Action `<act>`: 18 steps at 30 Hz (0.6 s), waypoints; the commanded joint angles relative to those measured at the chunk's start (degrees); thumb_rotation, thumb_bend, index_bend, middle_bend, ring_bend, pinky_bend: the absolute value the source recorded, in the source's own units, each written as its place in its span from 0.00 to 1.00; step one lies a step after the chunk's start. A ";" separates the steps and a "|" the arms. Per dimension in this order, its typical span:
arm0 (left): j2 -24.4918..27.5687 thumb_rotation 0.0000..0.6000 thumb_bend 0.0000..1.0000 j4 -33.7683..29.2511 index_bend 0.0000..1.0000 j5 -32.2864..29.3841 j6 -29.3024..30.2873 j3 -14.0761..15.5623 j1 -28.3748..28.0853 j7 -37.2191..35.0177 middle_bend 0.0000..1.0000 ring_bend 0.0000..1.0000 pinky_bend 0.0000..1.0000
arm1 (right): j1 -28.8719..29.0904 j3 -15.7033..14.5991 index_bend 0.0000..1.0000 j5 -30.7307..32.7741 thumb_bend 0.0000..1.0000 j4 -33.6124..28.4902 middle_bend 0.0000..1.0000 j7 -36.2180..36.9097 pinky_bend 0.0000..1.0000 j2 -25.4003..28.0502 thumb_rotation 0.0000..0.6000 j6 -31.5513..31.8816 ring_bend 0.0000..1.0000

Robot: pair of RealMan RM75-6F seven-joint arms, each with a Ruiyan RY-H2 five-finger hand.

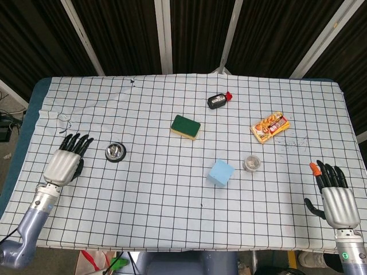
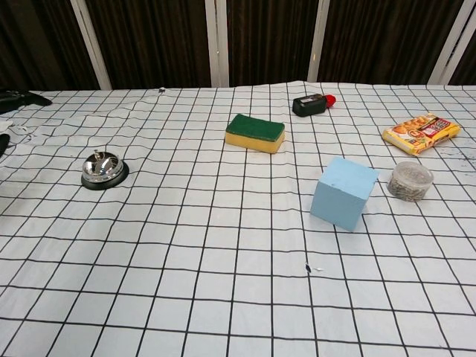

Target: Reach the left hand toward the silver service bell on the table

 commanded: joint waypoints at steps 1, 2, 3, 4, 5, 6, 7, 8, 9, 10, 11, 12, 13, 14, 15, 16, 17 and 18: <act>-4.62 1.00 0.92 5.27 0.06 0.40 -1.28 -0.74 -2.97 -0.23 0.04 0.00 0.03 | 0.01 0.02 0.06 0.05 0.31 0.07 0.00 0.16 0.00 0.02 1.00 -0.05 0.01; -5.54 1.00 0.92 6.44 0.06 0.45 -1.64 -0.77 -3.52 -0.56 0.04 0.00 0.03 | 0.02 0.03 0.06 0.06 0.31 0.07 0.00 0.26 0.00 0.03 1.00 -0.06 0.01; -6.41 1.00 0.92 7.58 0.06 0.45 -1.97 -0.82 -4.04 -0.97 0.04 0.00 0.03 | 0.03 0.03 0.06 0.09 0.31 0.10 0.00 0.35 0.00 0.04 1.00 -0.09 0.01; -7.68 1.00 0.92 9.29 0.06 0.34 -2.55 -0.87 -4.75 -1.60 0.04 0.00 0.03 | 0.03 0.02 0.06 0.10 0.30 0.13 0.00 0.44 0.00 0.07 1.00 -0.11 0.01; -8.48 1.00 0.91 10.40 0.06 0.22 -2.92 -0.88 -5.17 -1.93 0.04 0.00 0.03 | 0.02 0.00 0.06 0.09 0.30 0.13 0.00 0.51 0.00 0.09 1.00 -0.11 0.01; -9.25 1.00 0.91 11.48 0.06 0.16 -3.24 -0.87 -5.58 -2.21 0.04 0.00 0.03 | 0.01 -0.01 0.06 0.07 0.30 0.13 0.00 0.58 0.00 0.11 1.00 -0.10 0.01; -10.03 1.00 0.91 12.49 0.06 0.15 -3.37 -0.86 -5.92 -2.51 0.04 0.00 0.03 | 0.00 -0.02 0.06 0.05 0.30 0.12 0.00 0.68 0.00 0.14 1.00 -0.09 0.01; -10.81 1.00 0.91 13.47 0.06 0.20 -3.42 -0.83 -6.23 -2.89 0.04 0.00 0.03 | -0.01 -0.02 0.06 0.03 0.31 0.12 0.00 0.78 0.00 0.16 1.00 -0.07 0.01; -11.55 1.00 0.91 14.39 0.06 0.27 -3.45 -0.76 -6.50 -3.39 0.04 0.00 0.03 | -0.02 -0.02 0.06 0.03 0.30 0.13 0.00 0.85 0.00 0.18 1.00 -0.05 0.01; -12.25 1.00 0.91 15.28 0.06 0.33 -3.54 -0.66 -6.76 -3.97 0.04 0.00 0.03 | -0.02 -0.01 0.06 0.03 0.30 0.15 0.00 0.92 0.00 0.20 1.00 -0.04 0.01; -13.26 1.00 0.91 16.61 0.06 0.54 -3.63 -0.47 -7.18 -4.81 0.04 0.00 0.03 | -0.05 -0.01 0.06 0.05 0.31 0.16 0.00 1.04 0.00 0.24 1.00 -0.01 0.01; -13.95 1.00 0.91 17.58 0.06 0.77 -3.64 -0.33 -7.50 -5.32 0.04 0.00 0.03 | -0.07 -0.01 0.06 0.05 0.30 0.17 0.00 1.13 0.00 0.28 1.00 0.02 0.01; -14.60 1.00 0.90 18.56 0.06 1.02 -3.65 -0.15 -7.80 -5.79 0.03 0.00 0.03 | -0.09 -0.02 0.06 0.03 0.31 0.16 0.00 1.23 0.00 0.31 1.00 0.06 0.01; -15.17 1.00 0.90 19.44 0.06 1.23 -3.72 0.05 -8.06 -6.26 0.03 0.00 0.03 | -0.12 -0.02 0.06 -0.01 0.31 0.16 0.00 1.33 0.00 0.34 1.00 0.14 0.01; -15.73 1.00 0.90 20.28 0.05 1.37 -3.83 0.23 -8.31 -6.76 0.03 0.00 0.03 | -0.14 0.01 0.06 -0.03 0.30 0.16 0.00 1.43 0.00 0.36 1.00 0.21 0.01; -16.30 1.00 0.90 21.08 0.05 1.48 -3.82 0.33 -8.52 -7.27 0.03 0.00 0.03 | -0.15 0.02 0.06 -0.04 0.30 0.18 0.00 1.51 0.00 0.39 1.00 0.25 0.01; -17.24 1.00 0.90 22.36 0.05 1.63 -3.75 0.45 -8.84 -8.02 0.03 0.00 0.03 | -0.18 0.01 0.06 -0.05 0.30 0.19 0.00 1.62 0.00 0.43 1.00 0.28 0.01; -17.85 1.00 0.90 23.23 0.05 1.69 -3.85 0.57 -9.06 -8.49 0.03 0.00 0.03 | -0.19 0.00 0.06 -0.09 0.31 0.20 0.00 1.69 0.00 0.45 1.00 0.31 0.01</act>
